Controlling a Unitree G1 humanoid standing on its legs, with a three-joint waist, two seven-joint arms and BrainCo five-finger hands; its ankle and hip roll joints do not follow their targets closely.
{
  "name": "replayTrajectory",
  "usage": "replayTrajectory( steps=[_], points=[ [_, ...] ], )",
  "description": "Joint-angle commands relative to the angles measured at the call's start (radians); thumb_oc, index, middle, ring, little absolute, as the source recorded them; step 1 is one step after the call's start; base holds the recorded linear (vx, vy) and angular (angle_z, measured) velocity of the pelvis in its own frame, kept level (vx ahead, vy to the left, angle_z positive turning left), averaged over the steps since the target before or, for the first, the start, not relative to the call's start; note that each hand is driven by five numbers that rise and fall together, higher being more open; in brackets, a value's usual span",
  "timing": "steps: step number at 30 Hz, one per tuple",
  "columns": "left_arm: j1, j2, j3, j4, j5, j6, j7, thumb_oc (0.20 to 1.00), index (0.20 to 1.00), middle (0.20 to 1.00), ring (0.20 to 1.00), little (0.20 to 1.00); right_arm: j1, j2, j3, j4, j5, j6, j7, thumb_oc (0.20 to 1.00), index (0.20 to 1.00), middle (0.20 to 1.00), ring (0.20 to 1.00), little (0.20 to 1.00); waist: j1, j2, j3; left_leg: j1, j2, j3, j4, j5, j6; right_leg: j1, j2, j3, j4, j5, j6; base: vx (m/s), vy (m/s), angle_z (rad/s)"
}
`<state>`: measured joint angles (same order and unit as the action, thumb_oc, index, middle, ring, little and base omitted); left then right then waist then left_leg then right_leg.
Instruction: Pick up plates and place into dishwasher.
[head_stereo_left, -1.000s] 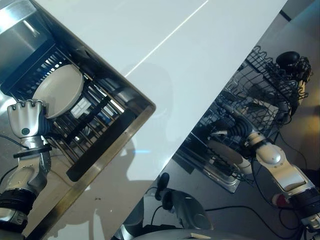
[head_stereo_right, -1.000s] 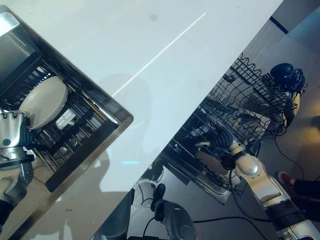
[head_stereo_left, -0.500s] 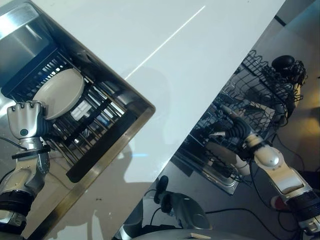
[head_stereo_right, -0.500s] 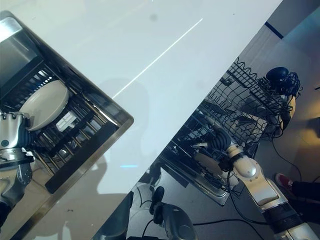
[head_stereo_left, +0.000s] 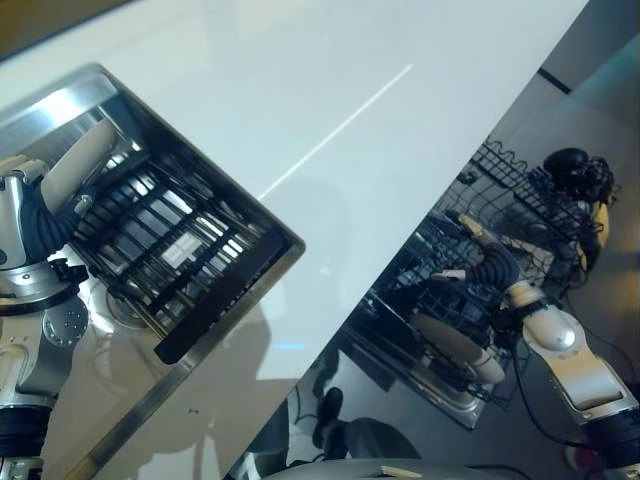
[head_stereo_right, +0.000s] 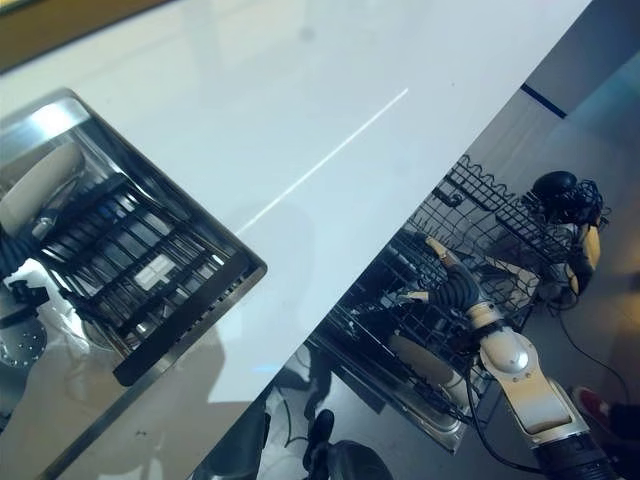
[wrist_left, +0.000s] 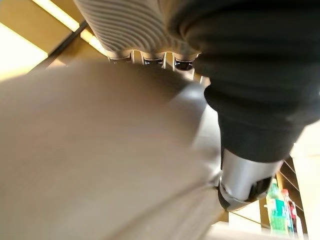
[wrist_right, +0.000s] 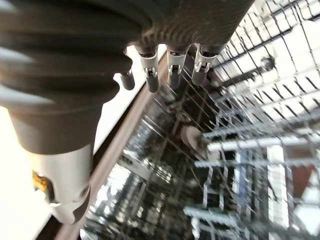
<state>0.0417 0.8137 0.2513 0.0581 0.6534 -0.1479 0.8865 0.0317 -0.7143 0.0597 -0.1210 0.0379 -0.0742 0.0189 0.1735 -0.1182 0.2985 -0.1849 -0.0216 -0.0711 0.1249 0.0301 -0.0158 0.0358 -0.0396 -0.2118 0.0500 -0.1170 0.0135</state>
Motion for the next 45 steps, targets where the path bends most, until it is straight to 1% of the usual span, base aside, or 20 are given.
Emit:
replayTrajectory(
  steps=[1, 5, 8, 10, 13, 14, 17, 18, 20, 22, 25, 26, 28, 32, 34, 35, 39, 42, 45],
  points=[
    [0.060, 0.006, 0.056, -0.017, -0.017, -0.035, -0.021, 0.200, 0.200, 0.200, 0.200, 0.200, 0.065, -0.018, -0.007, -0.042, -0.020, -0.019, 0.015, 1.000, 1.000, 1.000, 1.000, 1.000, 0.007, 0.024, -0.147, 0.064, 0.004, -0.070, -0.102, -0.012, -0.031, -0.052, -0.033, -0.033, 0.140, -0.030, 0.054, 0.01, -0.005, 0.05],
    [0.085, -0.003, 0.073, -0.028, -0.052, -0.045, -0.056, 0.200, 0.200, 0.200, 0.200, 0.200, 0.076, -0.019, -0.021, -0.044, -0.024, -0.018, 0.031, 1.000, 1.000, 1.000, 1.000, 1.000, 0.007, 0.039, -0.177, 0.082, 0.002, -0.083, -0.112, -0.005, -0.040, -0.024, -0.029, -0.038, 0.124, -0.035, 0.051, 0.00, -0.011, 0.04],
    [0.094, -0.017, 0.081, -0.048, -0.108, -0.075, -0.090, 0.200, 0.200, 0.200, 0.200, 0.200, 0.073, -0.018, -0.030, -0.050, -0.019, -0.030, 0.007, 1.000, 1.000, 1.000, 1.000, 1.000, 0.008, 0.048, -0.192, 0.089, 0.004, -0.088, -0.118, 0.000, -0.045, -0.007, -0.027, -0.042, 0.112, -0.035, 0.051, -0.02, -0.015, 0.02],
    [0.098, -0.038, 0.082, -0.075, -0.136, -0.123, -0.106, 0.200, 0.200, 0.200, 0.200, 0.200, 0.061, -0.013, -0.048, -0.061, -0.023, -0.043, -0.037, 1.000, 1.000, 1.000, 1.000, 1.000, 0.010, 0.053, -0.200, 0.094, 0.005, -0.092, -0.121, 0.003, -0.047, 0.005, -0.027, -0.045, 0.104, -0.034, 0.050, -0.05, -0.039, 0.01],
    [0.098, -0.069, 0.084, -0.129, -0.193, -0.177, -0.150, 0.200, 0.200, 0.200, 0.200, 0.200, 0.042, -0.008, -0.089, -0.109, 0.011, -0.100, -0.080, 1.000, 1.000, 1.000, 1.000, 1.000, 0.012, 0.061, -0.212, 0.101, 0.008, -0.096, -0.129, 0.008, -0.049, 0.018, -0.025, -0.046, 0.094, -0.032, 0.049, -0.06, -0.048, 0.02],
    [0.096, -0.080, 0.081, -0.141, -0.209, -0.206, -0.163, 0.200, 0.200, 0.200, 0.200, 0.200, 0.037, -0.001, -0.098, -0.124, 0.003, -0.126, -0.094, 1.000, 1.000, 1.000, 1.000, 1.000, 0.012, 0.064, -0.216, 0.102, 0.008, -0.097, -0.130, 0.009, -0.050, 0.020, -0.024, -0.046, 0.092, -0.032, 0.049, -0.06, -0.042, 0.01],
    [0.086, -0.101, 0.078, -0.188, -0.251, -0.260, -0.219, 0.200, 0.200, 0.200, 0.200, 0.200, 0.020, 0.000, -0.118, -0.169, 0.000, -0.170, -0.117, 1.000, 1.000, 1.000, 1.000, 1.000, 0.016, 0.074, -0.228, 0.106, 0.008, -0.102, -0.136, 0.011, -0.049, 0.024, -0.022, -0.047, 0.090, -0.034, 0.048, -0.07, -0.031, 0.01],
    [0.079, -0.109, 0.072, -0.210, -0.278, -0.293, -0.258, 0.200, 0.200, 0.200, 0.200, 0.200, 0.014, -0.002, -0.126, -0.190, -0.006, -0.200, -0.125, 1.000, 1.000, 1.000, 1.000, 1.000, 0.015, 0.080, -0.237, 0.107, 0.007, -0.104, -0.138, 0.013, -0.050, 0.027, -0.022, -0.047, 0.088, -0.034, 0.048, -0.07, -0.030, 0.00],
    [0.068, -0.114, 0.067, -0.240, -0.317, -0.317, -0.311, 0.200, 0.200, 0.200, 0.200, 0.200, 0.002, -0.012, -0.134, -0.210, -0.011, -0.217, -0.123, 1.000, 1.000, 1.000, 1.000, 1.000, 0.016, 0.087, -0.247, 0.109, 0.006, -0.105, -0.139, 0.014, -0.052, 0.029, -0.022, -0.047, 0.084, -0.033, 0.048, -0.06, -0.026, 0.00],
    [0.053, -0.108, 0.055, -0.267, -0.372, -0.331, -0.383, 0.200, 0.200, 0.200, 0.200, 0.200, -0.014, -0.030, -0.142, -0.228, -0.005, -0.231, -0.124, 1.000, 1.000, 1.000, 1.000, 1.000, 0.014, 0.092, -0.257, 0.110, 0.006, -0.105, -0.140, 0.016, -0.054, 0.034, -0.021, -0.047, 0.078, -0.031, 0.049, -0.05, -0.028, 0.00],
    [0.017, -0.088, 0.009, -0.313, -0.443, -0.384, -0.506, 0.200, 0.200, 0.200, 0.200, 0.200, -0.058, -0.050, -0.143, -0.252, 0.010, -0.257, -0.133, 1.000, 1.000, 1.000, 1.000, 1.000, 0.012, 0.099, -0.267, 0.112, 0.008, -0.102, -0.142, 0.020, -0.056, 0.041, -0.020, -0.048, 0.069, -0.026, 0.048, -0.06, -0.035, 0.00],
    [0.001, -0.083, -0.007, -0.324, -0.463, -0.389, -0.535, 0.200, 0.200, 0.200, 0.200, 0.200, -0.076, -0.053, -0.142, -0.257, 0.019, -0.258, -0.129, 1.000, 1.000, 1.000, 1.000, 1.000, 0.011, 0.101, -0.268, 0.112, 0.008, -0.101, -0.142, 0.021, -0.057, 0.042, -0.020, -0.049, 0.067, -0.025, 0.048, -0.06, -0.022, 0.01],
    [-0.035, -0.071, -0.047, -0.345, -0.539, -0.419, -0.635, 0.200, 0.200, 0.200, 0.200, 0.200, -0.115, -0.054, -0.135, -0.269, 0.044, -0.288, -0.113, 1.000, 1.000, 1.000, 1.000, 1.000, 0.009, 0.107, -0.269, 0.113, 0.010, -0.099, -0.141, 0.022, -0.059, 0.045, -0.020, -0.051, 0.064, -0.022, 0.049, -0.06, -0.019, 0.01],
    [-0.099, -0.054, -0.114, -0.371, -0.658, -0.436, -0.754, 0.200, 0.200, 0.200, 0.200, 0.200, -0.189, -0.065, -0.101, -0.285, 0.090, -0.305, -0.051, 1.000, 1.000, 1.000, 1.000, 1.000, 0.007, 0.114, -0.277, 0.119, 0.008, -0.097, -0.143, 0.023, -0.061, 0.052, -0.023, -0.054, 0.055, -0.016, 0.050, -0.05, -0.008, 0.02],
    [-0.123, -0.046, -0.134, -0.369, -0.686, -0.438, -0.781, 0.200, 0.200, 0.200, 0.200, 0.200, -0.222, -0.071, -0.082, -0.282, 0.110, -0.300, -0.018, 1.000, 1.000, 1.000, 1.000, 1.000, 0.006, 0.115, -0.280, 0.121, 0.008, -0.096, -0.143, 0.024, -0.062, 0.054, -0.024, -0.057, 0.053, -0.015, 0.051, -0.02, 0.008, 0.01],
    [-0.151, -0.044, -0.164, -0.368, -0.706, -0.447, -0.806, 0.200, 0.200, 0.200, 0.200, 0.200, -0.257, -0.078, -0.053, -0.280, 0.111, -0.291, 0.010, 1.000, 1.000, 1.000, 1.000, 1.000, 0.006, 0.115, -0.286, 0.124, 0.007, -0.095, -0.144, 0.024, -0.062, 0.056, -0.027, -0.060, 0.051, -0.014, 0.050, -0.03, 0.017, 0.01],
    [-0.213, -0.041, -0.223, -0.390, -0.763, -0.447, -0.883, 0.200, 0.200, 0.200, 0.200, 0.200, -0.329, -0.089, 0.005, -0.275, 0.135, -0.276, 0.062, 1.000, 1.000, 1.000, 1.000, 1.000, 0.009, 0.114, -0.294, 0.130, 0.003, -0.100, -0.145, 0.025, -0.060, 0.061, -0.030, -0.069, 0.050, -0.014, 0.048, -0.03, 0.012, 0.12],
    [-0.259, -0.041, -0.273, -0.404, -0.793, -0.465, -0.933, 0.200, 0.200, 0.200, 0.200, 0.200, -0.382, -0.079, 0.057, -0.277, 0.182, -0.260, 0.102, 1.000, 1.000, 1.000, 1.000, 1.000, 0.011, 0.112, -0.298, 0.138, -0.001, -0.104, -0.151, 0.027, -0.057, 0.063, -0.032, -0.074, 0.051, -0.014, 0.049, -0.02, 0.005, 0.11],
    [-0.321, -0.044, -0.323, -0.422, -0.811, -0.462, -0.957, 0.200, 0.200, 0.200, 0.200, 0.200, -0.441, -0.053, 0.120, -0.268, 0.193, -0.243, 0.142, 1.000, 1.000, 1.000, 1.000, 1.000, 0.014, 0.113, -0.305, 0.145, -0.005, -0.108, -0.159, 0.029, -0.053, 0.066, -0.034, -0.081, 0.052, -0.014, 0.049, -0.02, 0.012, 0.09]
  ],
)
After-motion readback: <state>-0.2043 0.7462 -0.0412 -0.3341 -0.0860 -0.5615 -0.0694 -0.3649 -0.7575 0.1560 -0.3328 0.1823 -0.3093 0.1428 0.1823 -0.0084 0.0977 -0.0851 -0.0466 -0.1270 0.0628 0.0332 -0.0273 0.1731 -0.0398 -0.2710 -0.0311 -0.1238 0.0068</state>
